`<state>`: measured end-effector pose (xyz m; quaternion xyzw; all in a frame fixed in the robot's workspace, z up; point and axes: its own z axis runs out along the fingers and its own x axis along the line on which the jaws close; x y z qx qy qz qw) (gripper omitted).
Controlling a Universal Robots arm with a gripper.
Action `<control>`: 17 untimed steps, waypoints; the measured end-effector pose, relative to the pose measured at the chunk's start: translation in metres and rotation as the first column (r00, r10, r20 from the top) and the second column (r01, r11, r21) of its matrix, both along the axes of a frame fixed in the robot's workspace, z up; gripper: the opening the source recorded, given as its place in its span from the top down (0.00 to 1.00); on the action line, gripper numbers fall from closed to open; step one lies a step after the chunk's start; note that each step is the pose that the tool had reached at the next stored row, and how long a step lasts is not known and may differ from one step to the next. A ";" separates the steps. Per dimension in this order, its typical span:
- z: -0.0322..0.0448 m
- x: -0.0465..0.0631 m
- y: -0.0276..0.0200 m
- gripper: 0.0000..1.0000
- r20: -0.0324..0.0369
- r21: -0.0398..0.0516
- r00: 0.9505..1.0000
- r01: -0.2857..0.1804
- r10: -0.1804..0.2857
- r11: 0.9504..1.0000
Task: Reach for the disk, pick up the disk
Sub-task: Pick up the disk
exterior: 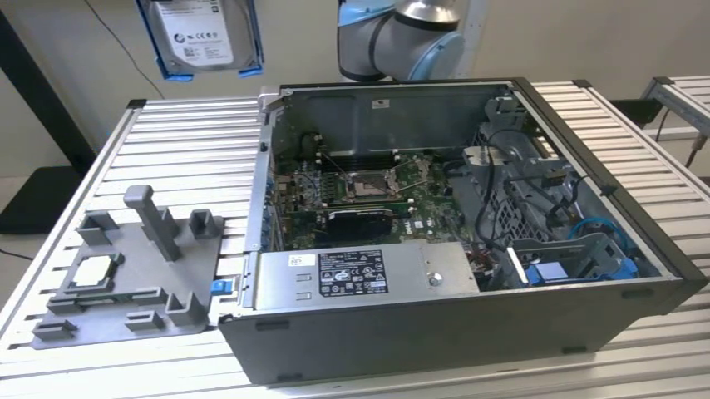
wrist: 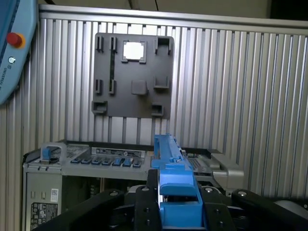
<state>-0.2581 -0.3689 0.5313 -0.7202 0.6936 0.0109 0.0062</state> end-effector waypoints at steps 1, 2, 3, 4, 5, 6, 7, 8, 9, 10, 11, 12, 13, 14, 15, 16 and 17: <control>0.0000 0.003 0.0000 1.00 0.000 0.000 1.000 0.000 0.000 1.000; 0.0000 0.006 0.0000 1.00 0.000 0.000 1.000 0.000 0.000 1.000; 0.0000 0.009 0.0000 1.00 0.000 0.000 1.000 0.000 0.000 1.000; 0.0000 0.012 0.0000 1.00 0.000 0.000 1.000 0.000 0.000 1.000; 0.0000 0.015 0.0000 1.00 0.000 0.000 1.000 0.000 0.000 1.000; 0.0000 0.018 0.0000 1.00 0.000 0.000 1.000 0.000 0.000 1.000; 0.0000 0.020 0.0000 1.00 0.000 0.000 1.000 0.000 0.000 1.000; 0.0000 0.023 0.0000 1.00 0.000 0.000 1.000 0.000 0.000 1.000; 0.0000 0.026 0.0000 1.00 0.000 0.000 1.000 0.000 0.000 1.000; 0.0000 0.029 0.0000 1.00 0.000 0.000 1.000 0.000 0.000 1.000; 0.0000 0.031 0.0000 1.00 0.000 0.000 1.000 0.000 0.000 1.000; 0.0000 0.034 0.0000 1.00 0.000 0.000 1.000 0.000 0.000 1.000; 0.0000 0.037 0.0000 1.00 0.000 0.000 1.000 0.000 0.000 1.000; 0.0000 0.039 0.0000 1.00 0.000 0.000 1.000 0.000 0.000 1.000; 0.0000 0.042 0.0000 1.00 0.000 0.000 1.000 0.000 0.000 1.000; 0.0000 0.045 0.0000 1.00 0.000 0.000 1.000 0.000 0.000 1.000; 0.0000 0.047 0.0000 1.00 0.000 0.000 1.000 0.000 0.000 1.000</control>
